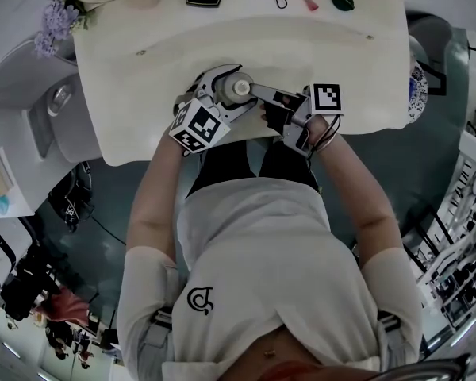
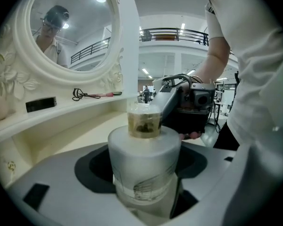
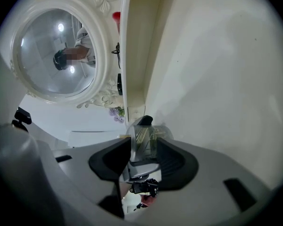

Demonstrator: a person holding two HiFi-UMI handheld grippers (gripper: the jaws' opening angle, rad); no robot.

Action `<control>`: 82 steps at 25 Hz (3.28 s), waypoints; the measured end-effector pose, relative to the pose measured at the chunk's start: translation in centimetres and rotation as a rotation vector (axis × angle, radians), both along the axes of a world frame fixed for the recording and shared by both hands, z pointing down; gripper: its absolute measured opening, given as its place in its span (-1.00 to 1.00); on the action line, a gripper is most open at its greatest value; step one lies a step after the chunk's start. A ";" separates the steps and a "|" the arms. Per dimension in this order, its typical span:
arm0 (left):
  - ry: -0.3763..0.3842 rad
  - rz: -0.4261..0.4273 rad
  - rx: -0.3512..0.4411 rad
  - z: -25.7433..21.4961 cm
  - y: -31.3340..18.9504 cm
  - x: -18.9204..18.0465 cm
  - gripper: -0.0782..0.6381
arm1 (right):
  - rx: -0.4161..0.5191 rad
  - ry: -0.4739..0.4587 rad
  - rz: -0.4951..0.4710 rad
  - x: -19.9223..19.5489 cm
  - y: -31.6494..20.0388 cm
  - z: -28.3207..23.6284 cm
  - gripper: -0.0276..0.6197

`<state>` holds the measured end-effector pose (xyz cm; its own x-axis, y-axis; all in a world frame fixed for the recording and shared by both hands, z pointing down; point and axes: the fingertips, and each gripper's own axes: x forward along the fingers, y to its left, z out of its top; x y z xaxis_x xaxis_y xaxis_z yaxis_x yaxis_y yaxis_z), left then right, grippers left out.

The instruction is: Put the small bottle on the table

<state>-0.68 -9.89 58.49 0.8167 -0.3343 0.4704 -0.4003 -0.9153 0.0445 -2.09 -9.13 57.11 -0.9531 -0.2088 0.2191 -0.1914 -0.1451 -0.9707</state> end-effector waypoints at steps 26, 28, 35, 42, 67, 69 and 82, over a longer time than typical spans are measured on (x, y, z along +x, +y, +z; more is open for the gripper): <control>0.128 -0.214 0.145 -11.1 -0.2 -3.5 -0.50 | 0.489 0.193 0.018 1.7 -1.9 -8.5 -0.90; 0.135 -0.257 0.175 -12.4 -0.5 -4.1 -0.62 | 0.581 0.256 0.012 1.9 -2.1 -9.8 -0.90; 0.122 -0.409 0.220 -16.8 -1.5 -6.6 -0.75 | 0.881 0.393 0.022 2.4 -3.2 -15.1 -0.90; 0.138 -0.547 0.212 -20.8 -2.7 -10.4 -0.75 | 1.198 0.584 0.061 2.6 -5.3 -20.3 -0.90; 0.184 -0.682 0.234 -24.1 -2.9 -15.1 -0.75 | 1.553 0.756 0.135 2.6 -6.2 -23.1 -0.91; 0.188 -0.679 0.231 -24.2 -2.8 -15.0 -0.75 | 1.549 0.758 0.138 2.4 -6.0 -23.0 -0.91; 0.163 -0.675 0.249 -24.2 -2.3 -14.5 -0.74 | 1.543 0.781 0.112 2.3 -5.3 -22.1 -0.91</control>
